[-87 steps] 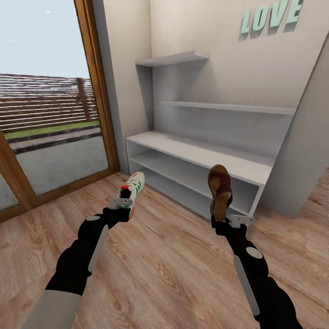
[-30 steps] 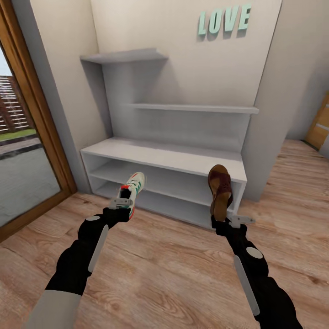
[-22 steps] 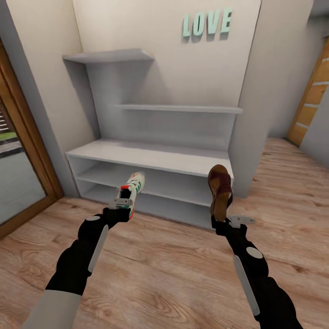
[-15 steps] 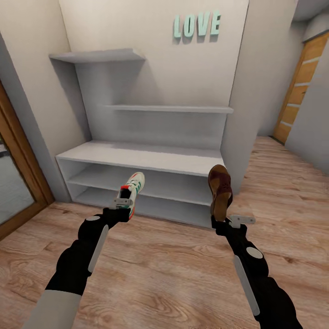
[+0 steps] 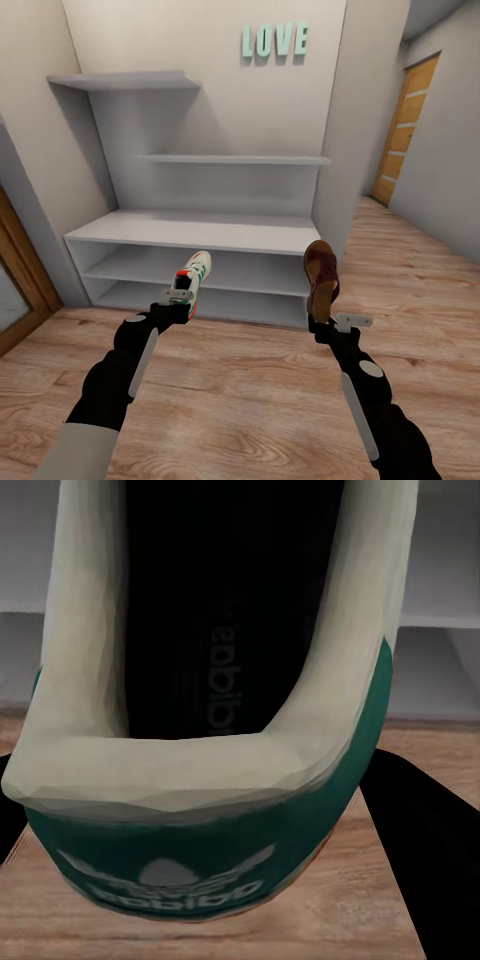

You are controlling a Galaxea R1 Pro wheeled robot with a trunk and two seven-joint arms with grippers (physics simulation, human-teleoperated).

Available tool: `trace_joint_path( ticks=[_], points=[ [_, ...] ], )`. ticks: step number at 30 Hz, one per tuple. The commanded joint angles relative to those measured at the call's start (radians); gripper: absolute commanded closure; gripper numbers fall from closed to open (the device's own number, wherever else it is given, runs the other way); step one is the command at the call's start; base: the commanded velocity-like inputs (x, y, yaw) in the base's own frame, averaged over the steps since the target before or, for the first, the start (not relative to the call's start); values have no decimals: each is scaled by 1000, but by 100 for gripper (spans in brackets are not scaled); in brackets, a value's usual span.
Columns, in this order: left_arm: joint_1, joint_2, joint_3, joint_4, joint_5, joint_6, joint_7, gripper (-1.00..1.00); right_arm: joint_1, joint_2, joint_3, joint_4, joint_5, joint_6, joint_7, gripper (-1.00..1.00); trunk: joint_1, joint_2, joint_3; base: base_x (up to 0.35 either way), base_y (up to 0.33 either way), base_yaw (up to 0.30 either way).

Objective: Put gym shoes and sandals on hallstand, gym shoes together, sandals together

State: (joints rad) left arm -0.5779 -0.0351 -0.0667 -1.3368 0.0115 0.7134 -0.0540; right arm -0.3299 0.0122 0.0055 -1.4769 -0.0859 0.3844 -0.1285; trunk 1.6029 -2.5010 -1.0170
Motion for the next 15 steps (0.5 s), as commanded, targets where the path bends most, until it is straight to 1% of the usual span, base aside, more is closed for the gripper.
trace_joint_path(
  ticks=[1, 6, 10, 15],
  points=[
    [0, 0, 1, -1, 1, 4, -3, 100, -1, 0, 1, -2, -12, 5, -9, 100, 0, 0, -1, 0, 308, -12],
    [0, 0, 1, -1, 1, 4, -3, 100, -1, 0, 1, -2, -12, 5, -9, 100, 0, 0, -1, 3, 308, -5],
    [0, 0, 1, -1, 1, 4, -3, 100, -1, 0, 1, -2, -12, 5, -9, 100, 0, 0, -1, 50, 307, -1],
    [0, 0, 1, -1, 1, 4, -3, 100, -1, 0, 1, -2, -12, 5, -9, 100, 0, 0, -1, 15, 257, 0]
  ],
)
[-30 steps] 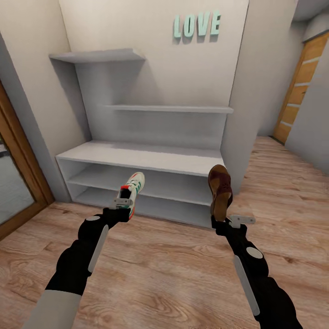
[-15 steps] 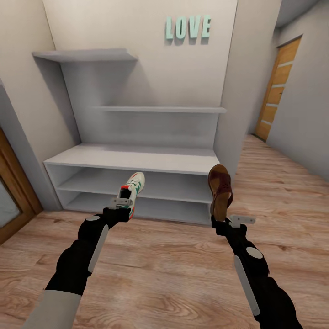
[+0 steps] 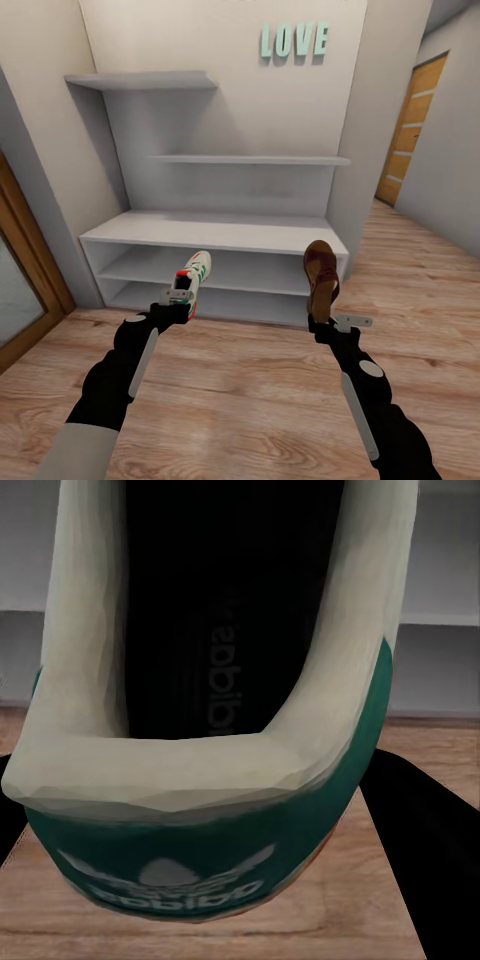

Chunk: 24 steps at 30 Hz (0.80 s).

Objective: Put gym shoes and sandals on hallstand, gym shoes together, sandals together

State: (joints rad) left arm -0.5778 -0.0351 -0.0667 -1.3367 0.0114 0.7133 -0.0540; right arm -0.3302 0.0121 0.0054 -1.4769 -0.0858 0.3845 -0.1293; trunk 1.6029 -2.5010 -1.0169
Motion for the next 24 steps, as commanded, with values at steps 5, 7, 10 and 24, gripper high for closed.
trace_joint_path(
  ticks=[5, 7, 10, 24],
  points=[
    [0, 0, 1, -1, 1, 5, -3, 100, -1, 0, 1, -2, -12, 5, -9, 100, 0, 0, -1, 1, 56, 0],
    [0, 0, 1, -1, 1, 5, -3, 100, -1, 0, -1, 0, -12, 5, -9, 100, 0, 0, -1, 0, 3, 0],
    [0, 0, 1, -1, 1, 5, -3, 100, -1, 0, -1, 0, -12, 5, -9, 100, 0, 0, -1, 0, 0, 0],
    [0, 0, 3, 113, 2, -90, -1, 100, -1, 0, -6, -4, -11, 5, -12, 100, 0, 0, -1, 0, 0, -18]
  ],
)
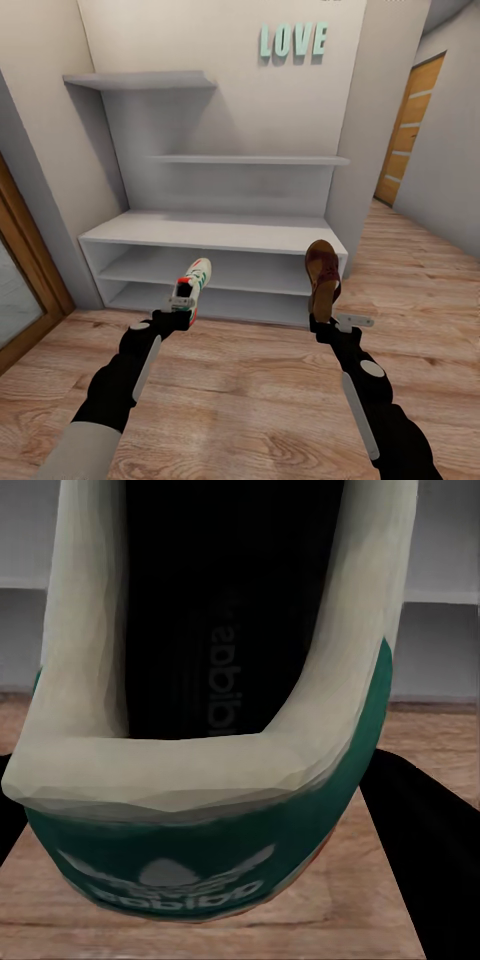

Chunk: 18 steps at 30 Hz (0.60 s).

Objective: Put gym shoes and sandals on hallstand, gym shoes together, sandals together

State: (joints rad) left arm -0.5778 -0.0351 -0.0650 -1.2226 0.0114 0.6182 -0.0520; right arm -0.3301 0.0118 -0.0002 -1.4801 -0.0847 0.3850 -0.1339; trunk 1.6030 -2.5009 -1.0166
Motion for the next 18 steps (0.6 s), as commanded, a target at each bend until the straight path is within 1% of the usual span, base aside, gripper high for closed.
trace_joint_path(
  ticks=[1, 3, 6, 7, 9, 10, 15, 18],
  points=[
    [0, 0, 2, 18, 2, 5, -2, 100, -1, 0, -4, -1, -12, 5, -7, 100, 0, 0, -1, 0, 0, -207],
    [-1, 0, 3, 41, 2, 4, -1, 100, -1, -1, -13, -2, -12, 6, -7, 100, 0, 0, 1, 0, 0, -246],
    [-5, -9, 4, 64, -1, 12, 1, 100, -1, -2, -99, -2, -13, 6, -6, 100, 0, 0, 2, 0, 0, -279],
    [-6, -10, 4, 65, -2, 14, 1, 100, -1, -1, -112, -2, -13, 6, -6, 100, 0, 0, 3, 0, 0, -285],
    [-7, -12, 4, 67, -2, 30, 1, 100, -1, -1, -154, -2, -13, 6, -6, 100, 0, 0, 4, 0, 0, -287],
    [-8, -12, 4, 68, -3, 42, 1, 100, -1, -1, -166, -2, -13, 6, -6, 100, 0, 0, 5, 0, 0, -289],
    [-9, -12, 4, 76, -4, 79, 1, 100, -1, -1, -183, -2, -13, 6, -6, 100, 0, 0, 7, 0, 0, -291],
    [-10, -12, 4, 113, -4, 85, 1, 100, -1, -1, -185, -2, -13, 6, -6, 100, 0, 0, 9, 0, 0, -292]
  ],
)
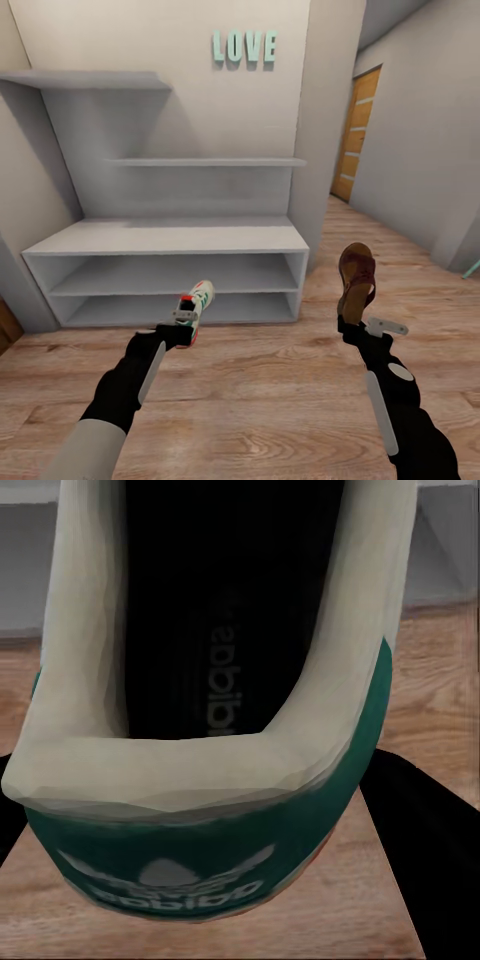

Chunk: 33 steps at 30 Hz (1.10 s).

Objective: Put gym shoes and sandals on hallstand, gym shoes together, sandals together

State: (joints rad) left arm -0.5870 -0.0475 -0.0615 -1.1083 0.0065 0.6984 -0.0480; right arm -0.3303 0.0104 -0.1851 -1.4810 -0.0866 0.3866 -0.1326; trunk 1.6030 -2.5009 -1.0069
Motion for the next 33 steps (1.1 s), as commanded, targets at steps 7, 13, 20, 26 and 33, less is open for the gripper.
trace_joint_path(
  ticks=[7, 13, 20, 26, 33],
  points=[
    [-62, 6, 4, 154, 0, 8, 21, 100, -1, -1, -1, -3, -10, 18, -6, 100, 0, 0, 1, 0, 0, -178],
    [-170, 7, 5, 331, 0, -8, 137, 100, -1, -3, -1, -3, -10, 68, -6, 100, 0, 0, 1, 0, 0, -15],
    [-194, 13, 7, 374, 3, -123, 169, 100, -1, -4, 1, -3, -9, 75, -5, 100, 0, 0, 1, 0, 0, -1],
    [-194, 19, 5, 376, 4, -180, 170, 100, -1, -4, 4, -2, -9, 75, -5, 100, 0, 0, 1, 0, 0, 0],
    [-194, 18, 3, 377, 4, -187, 169, 100, -1, -4, 4, -2, -8, 75, -5, 100, 0, 0, 1, 0, 0, 0]
  ],
)
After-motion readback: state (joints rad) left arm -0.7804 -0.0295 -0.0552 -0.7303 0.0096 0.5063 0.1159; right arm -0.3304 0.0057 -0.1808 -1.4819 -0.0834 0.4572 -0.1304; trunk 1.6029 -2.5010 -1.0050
